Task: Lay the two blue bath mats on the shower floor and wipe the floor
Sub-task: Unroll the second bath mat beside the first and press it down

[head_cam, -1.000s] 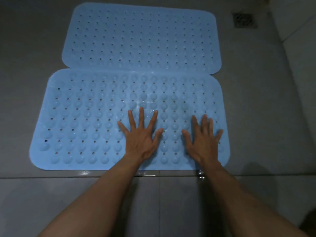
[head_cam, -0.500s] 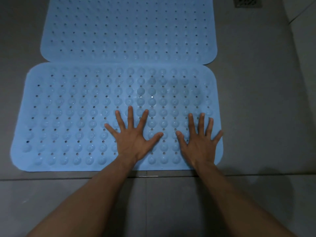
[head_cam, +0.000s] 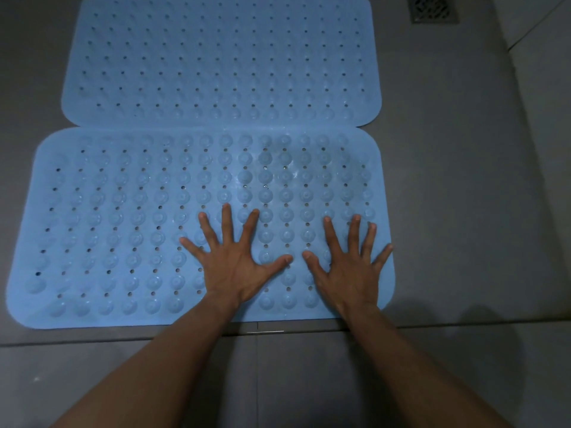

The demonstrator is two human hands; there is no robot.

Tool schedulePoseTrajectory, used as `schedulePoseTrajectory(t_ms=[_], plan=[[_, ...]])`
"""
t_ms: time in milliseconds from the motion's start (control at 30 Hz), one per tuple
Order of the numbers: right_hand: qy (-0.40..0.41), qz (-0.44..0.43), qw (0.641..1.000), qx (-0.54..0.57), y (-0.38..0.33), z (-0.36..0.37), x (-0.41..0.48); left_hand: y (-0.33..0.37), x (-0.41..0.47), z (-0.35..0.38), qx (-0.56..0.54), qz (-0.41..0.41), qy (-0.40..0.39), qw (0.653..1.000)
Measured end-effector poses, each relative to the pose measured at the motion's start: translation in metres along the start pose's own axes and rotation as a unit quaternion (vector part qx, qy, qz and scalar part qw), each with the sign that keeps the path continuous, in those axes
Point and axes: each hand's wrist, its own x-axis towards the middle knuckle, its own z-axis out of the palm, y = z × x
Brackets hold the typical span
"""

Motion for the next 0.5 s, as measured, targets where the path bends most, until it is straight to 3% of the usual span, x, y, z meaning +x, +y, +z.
schedulePoseTrajectory(t_ms=[500], plan=[[0.002, -0.018, 1.0, 0.017, 0.0001, -0.0027, -0.0028, 0.0003, -0.0002, 0.0012, 0.009, -0.002, -0.02, 1.0]])
